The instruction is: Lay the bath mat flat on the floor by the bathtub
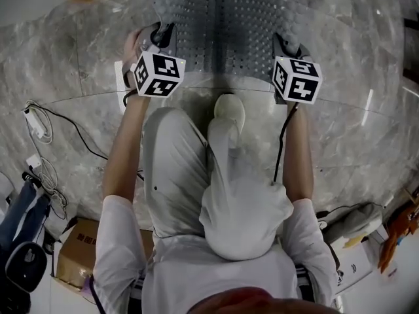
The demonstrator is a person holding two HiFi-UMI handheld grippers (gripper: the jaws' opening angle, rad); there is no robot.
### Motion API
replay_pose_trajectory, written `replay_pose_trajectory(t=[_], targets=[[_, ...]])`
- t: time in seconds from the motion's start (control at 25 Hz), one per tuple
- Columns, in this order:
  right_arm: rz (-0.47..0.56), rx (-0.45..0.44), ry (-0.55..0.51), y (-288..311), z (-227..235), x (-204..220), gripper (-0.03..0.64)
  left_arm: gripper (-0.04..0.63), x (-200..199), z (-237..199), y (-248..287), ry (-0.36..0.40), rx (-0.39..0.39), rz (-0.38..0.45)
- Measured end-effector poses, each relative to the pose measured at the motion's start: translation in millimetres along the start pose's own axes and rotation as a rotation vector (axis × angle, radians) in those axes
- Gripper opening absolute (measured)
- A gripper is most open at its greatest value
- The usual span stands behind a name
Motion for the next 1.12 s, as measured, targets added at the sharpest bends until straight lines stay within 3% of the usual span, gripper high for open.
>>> replay_pose_trajectory(t=[0.4, 0.72, 0.96, 1.12], targets=[[-0.087, 0.062, -0.068, 46.1, 1.7, 27.4, 0.018, 0.012, 40.3, 6.5, 39.3, 0.036, -0.007, -0.102], [-0.176, 0.077, -0.225, 83.6, 3.1, 66.0, 0.018, 0.012, 73.5, 8.2, 63.3, 0.108, -0.001, -0.183], [-0.224, 0.106, -0.279, 95.9, 30.3, 81.2, 0.018, 0.012, 111.1, -6.5, 72.8, 0.129, -0.025, -0.265], [-0.254, 0.134, -0.308, 103.2, 55.6, 93.1, 0.018, 0.012, 131.1, -18.2, 77.7, 0.095, -0.04, -0.304]])
Point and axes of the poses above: the fingertips, and each gripper's own axes: y forward along the fingers, z to its right, x out of its underside, the point moved 5 cm from there along -y, backward along the fingers, and after that the axes turned 9 degrees about z, right-handed, at the moved point
